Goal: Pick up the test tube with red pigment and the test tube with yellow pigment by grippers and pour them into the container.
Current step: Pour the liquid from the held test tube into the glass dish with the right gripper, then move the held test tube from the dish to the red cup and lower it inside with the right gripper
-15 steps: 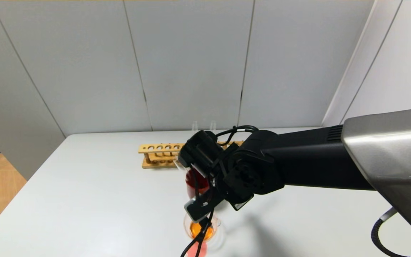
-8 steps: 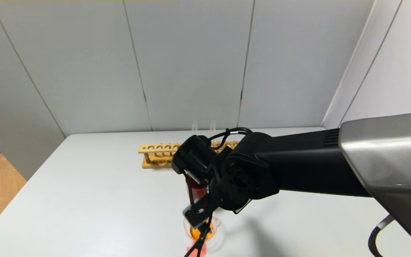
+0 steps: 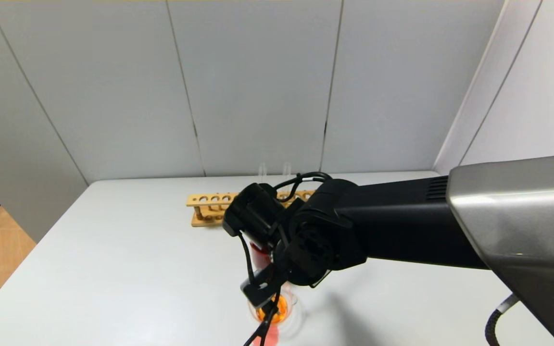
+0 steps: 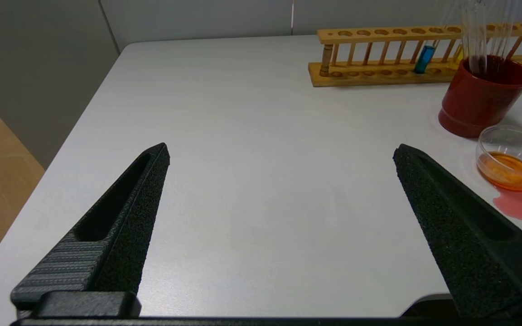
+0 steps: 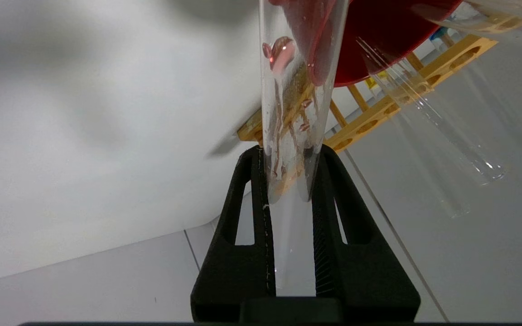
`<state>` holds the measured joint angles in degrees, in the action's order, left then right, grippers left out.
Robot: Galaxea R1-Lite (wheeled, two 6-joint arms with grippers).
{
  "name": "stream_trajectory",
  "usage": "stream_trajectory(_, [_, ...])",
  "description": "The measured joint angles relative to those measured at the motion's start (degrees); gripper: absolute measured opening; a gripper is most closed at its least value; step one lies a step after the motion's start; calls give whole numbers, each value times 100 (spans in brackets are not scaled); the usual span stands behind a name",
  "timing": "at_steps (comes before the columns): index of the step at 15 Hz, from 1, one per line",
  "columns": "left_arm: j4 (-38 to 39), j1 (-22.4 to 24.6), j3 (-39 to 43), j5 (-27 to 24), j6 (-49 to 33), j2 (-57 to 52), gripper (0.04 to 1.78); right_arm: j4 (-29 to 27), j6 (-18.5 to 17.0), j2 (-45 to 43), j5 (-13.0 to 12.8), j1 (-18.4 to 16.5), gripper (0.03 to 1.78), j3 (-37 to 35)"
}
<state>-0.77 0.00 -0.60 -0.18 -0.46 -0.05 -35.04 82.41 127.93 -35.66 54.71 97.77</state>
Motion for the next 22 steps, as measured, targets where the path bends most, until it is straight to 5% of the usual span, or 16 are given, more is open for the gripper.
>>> stream_trajectory(15, [0,0,0,2,-2,0,175,-110,30,74,-329,110,33,82])
stream_trajectory(20, [0,0,0,0,-5,0,175,9,-88,84,-288,124,33,50])
stream_trajectory(22, [0,0,0,2,-2,0,175,243,-308,46,-87,124,33,-17])
